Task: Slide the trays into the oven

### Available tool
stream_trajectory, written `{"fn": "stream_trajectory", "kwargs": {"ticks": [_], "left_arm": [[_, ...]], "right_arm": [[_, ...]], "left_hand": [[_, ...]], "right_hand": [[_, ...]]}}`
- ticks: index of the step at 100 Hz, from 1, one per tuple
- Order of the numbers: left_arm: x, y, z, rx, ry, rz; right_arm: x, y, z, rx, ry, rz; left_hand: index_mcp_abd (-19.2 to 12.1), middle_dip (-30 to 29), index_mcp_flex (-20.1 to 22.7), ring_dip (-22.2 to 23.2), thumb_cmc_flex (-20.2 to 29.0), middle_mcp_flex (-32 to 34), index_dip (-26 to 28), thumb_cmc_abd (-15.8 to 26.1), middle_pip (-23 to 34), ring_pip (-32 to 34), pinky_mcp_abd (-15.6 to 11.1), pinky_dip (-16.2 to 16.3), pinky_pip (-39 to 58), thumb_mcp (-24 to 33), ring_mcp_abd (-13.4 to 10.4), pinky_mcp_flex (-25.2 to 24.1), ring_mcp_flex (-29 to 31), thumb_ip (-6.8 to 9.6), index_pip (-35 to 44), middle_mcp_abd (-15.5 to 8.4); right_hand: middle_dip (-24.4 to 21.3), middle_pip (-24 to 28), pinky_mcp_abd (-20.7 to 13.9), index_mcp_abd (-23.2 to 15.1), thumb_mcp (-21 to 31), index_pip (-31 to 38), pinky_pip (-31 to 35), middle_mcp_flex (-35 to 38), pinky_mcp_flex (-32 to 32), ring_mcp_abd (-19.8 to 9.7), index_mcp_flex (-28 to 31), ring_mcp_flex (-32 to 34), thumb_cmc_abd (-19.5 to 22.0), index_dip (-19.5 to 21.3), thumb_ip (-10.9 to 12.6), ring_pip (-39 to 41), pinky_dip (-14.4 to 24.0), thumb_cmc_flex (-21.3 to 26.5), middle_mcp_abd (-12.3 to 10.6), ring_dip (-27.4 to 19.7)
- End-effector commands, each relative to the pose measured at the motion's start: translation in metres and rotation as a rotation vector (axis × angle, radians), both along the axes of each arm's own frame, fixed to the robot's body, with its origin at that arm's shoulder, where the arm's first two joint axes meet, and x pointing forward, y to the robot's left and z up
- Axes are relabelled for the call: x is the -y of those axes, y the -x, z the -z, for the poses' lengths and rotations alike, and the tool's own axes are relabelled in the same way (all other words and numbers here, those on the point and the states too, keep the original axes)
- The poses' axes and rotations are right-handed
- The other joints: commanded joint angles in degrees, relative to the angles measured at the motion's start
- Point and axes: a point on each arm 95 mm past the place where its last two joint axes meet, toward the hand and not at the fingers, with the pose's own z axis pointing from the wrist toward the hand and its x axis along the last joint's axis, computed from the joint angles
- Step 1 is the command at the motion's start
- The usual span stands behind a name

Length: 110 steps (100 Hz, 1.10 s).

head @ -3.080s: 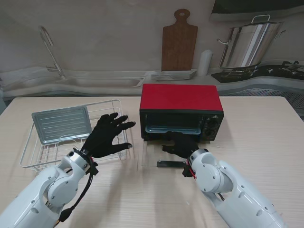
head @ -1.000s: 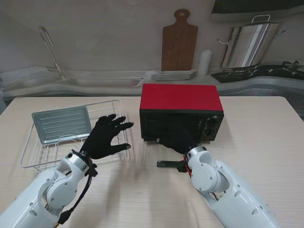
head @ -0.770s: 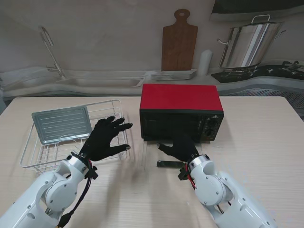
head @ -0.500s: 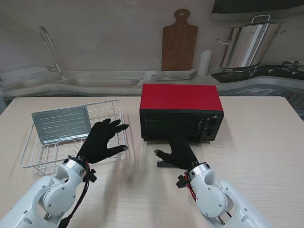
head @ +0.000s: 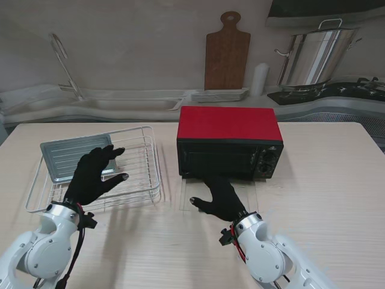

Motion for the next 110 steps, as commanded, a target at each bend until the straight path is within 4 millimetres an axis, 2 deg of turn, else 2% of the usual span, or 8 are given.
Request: {"fn": "stream_trajectory", "kwargs": {"ticks": [1, 10, 14, 31, 57, 89, 101, 110], "left_arm": [[-0.012, -0.004, -0.004, -0.008, -0.004, -0.033], [-0.028, -0.01, -0.01, 0.004, -0.033, -0.069], [-0.036, -0.014, -0.012, 0.011, -0.047, -0.088], [-0.07, -0.035, -0.019, 0.011, -0.048, -0.176], [-0.118, -0.073, -0.026, -0.013, -0.06, -0.279], [-0.162, -0.109, -0.03, -0.111, -0.168, -0.349], [-0.177, -0.12, -0.028, -0.174, -0.208, -0.368], [-0.184, -0.127, -0.024, -0.23, -0.212, -0.367]], "right_arm": [[-0.005, 0.004, 0.003, -0.017, -0.005, -0.018], [-0.004, 0.004, 0.002, -0.017, -0.006, -0.017], [-0.004, 0.004, 0.002, -0.017, -0.006, -0.017], [-0.004, 0.004, 0.0, -0.019, -0.006, -0.016], [-0.004, 0.002, -0.001, -0.02, 0.008, -0.024], [-0.005, 0.002, -0.006, -0.028, 0.019, -0.006], [-0.005, 0.002, -0.008, -0.026, 0.02, -0.001], [-0.004, 0.003, -0.008, -0.025, 0.02, 0.003]], "left_hand": [[0.5, 1.0, -1.5, 1.1, -0.1, -0.7, 1.2, -1.2, 0.8, 0.8, 0.8, 2.3, -0.1, 3.6, 0.2, 0.1, 0.4, -0.24, 1.3, 0.2], [0.5, 1.3, -2.0, 1.2, 0.1, -0.9, 1.4, -2.0, 1.3, 1.2, 1.2, 2.7, 0.4, 4.4, 0.1, 1.4, 0.6, -0.23, 1.6, 0.0], [0.5, 1.4, -2.3, 1.2, -1.7, -1.1, 1.8, -2.7, 1.7, 1.4, 1.3, 3.4, 0.5, 7.9, 0.1, 1.6, 0.6, -0.71, 2.3, -0.1], [0.3, 1.9, -3.0, 1.6, -1.2, -1.7, 2.3, -3.5, 2.7, 2.1, 0.8, 4.2, 1.3, 9.8, 0.1, 1.9, 0.6, -0.83, 3.2, -0.2], [0.2, 2.3, -2.2, 2.0, -1.7, -0.5, 2.6, -3.5, 3.7, 2.8, 0.4, 4.9, 2.2, 11.1, 0.1, 2.3, 1.3, -0.99, 4.2, -0.3], [-0.1, 2.7, -2.0, 2.1, -1.5, -0.1, 2.8, -4.4, 4.2, 3.0, 0.0, 5.3, 2.7, 12.0, -0.2, 1.9, 1.8, -1.1, 5.0, -0.5], [-0.4, 3.0, -2.4, 2.3, -2.1, 0.2, 3.4, -7.7, 4.7, 3.5, -0.5, 5.4, 4.8, 18.1, -0.4, 2.5, 2.7, -2.04, 5.9, -0.8], [-0.9, 3.1, -2.4, 2.3, -1.9, 0.8, 3.8, -9.2, 5.2, 3.8, -0.8, 5.3, 6.6, 20.5, -0.6, 2.2, 3.1, -2.55, 6.8, -1.0]], "right_hand": [[-0.7, -0.9, -2.7, -1.7, -1.8, -0.5, -2.0, -1.4, -0.8, -2.7, -1.7, -3.6, -0.3, -0.6, -0.1, -1.2, -1.2, -2.4, -2.5, -0.7], [-0.6, -0.8, -2.7, -1.7, -1.8, -0.5, -2.0, -1.3, -0.7, -2.7, -1.6, -3.4, -0.3, -0.6, -0.1, -1.2, -1.3, -2.3, -2.5, -0.7], [-0.7, -0.8, -2.7, -1.6, -1.8, -0.5, -2.0, -1.3, -0.7, -2.6, -1.5, -3.5, -0.3, -0.6, -0.1, -1.2, -1.3, -2.3, -2.4, -0.8], [-0.7, -0.8, -2.9, -1.5, -1.8, -0.5, -1.9, -1.2, -0.5, -2.6, -1.5, -3.4, -0.2, -0.6, 0.0, -1.1, -1.4, -2.2, -2.5, -0.8], [-0.7, -0.9, -3.0, -1.3, -1.7, -0.4, -1.7, -1.2, -0.2, -2.7, -1.3, -3.3, -0.1, -0.6, 0.0, -1.2, -1.4, -2.1, -2.5, -0.8], [-0.6, -0.8, -2.9, -1.1, -1.6, -0.3, -1.3, -1.2, -0.1, -2.6, -1.2, -3.1, -0.2, -0.5, 0.1, -1.1, -1.3, -2.1, -2.5, -0.8], [-0.6, -0.8, -2.8, -1.0, -1.5, -0.3, -1.1, -1.2, 0.1, -2.5, -1.1, -3.0, -0.2, -0.5, 0.1, -1.0, -1.2, -2.1, -2.3, -0.7], [-0.6, -0.7, -2.8, -1.0, -1.5, -0.3, -1.0, -1.2, 0.1, -2.4, -1.1, -2.9, -0.3, -0.5, 0.1, -0.9, -1.2, -2.2, -2.3, -0.7]]}}
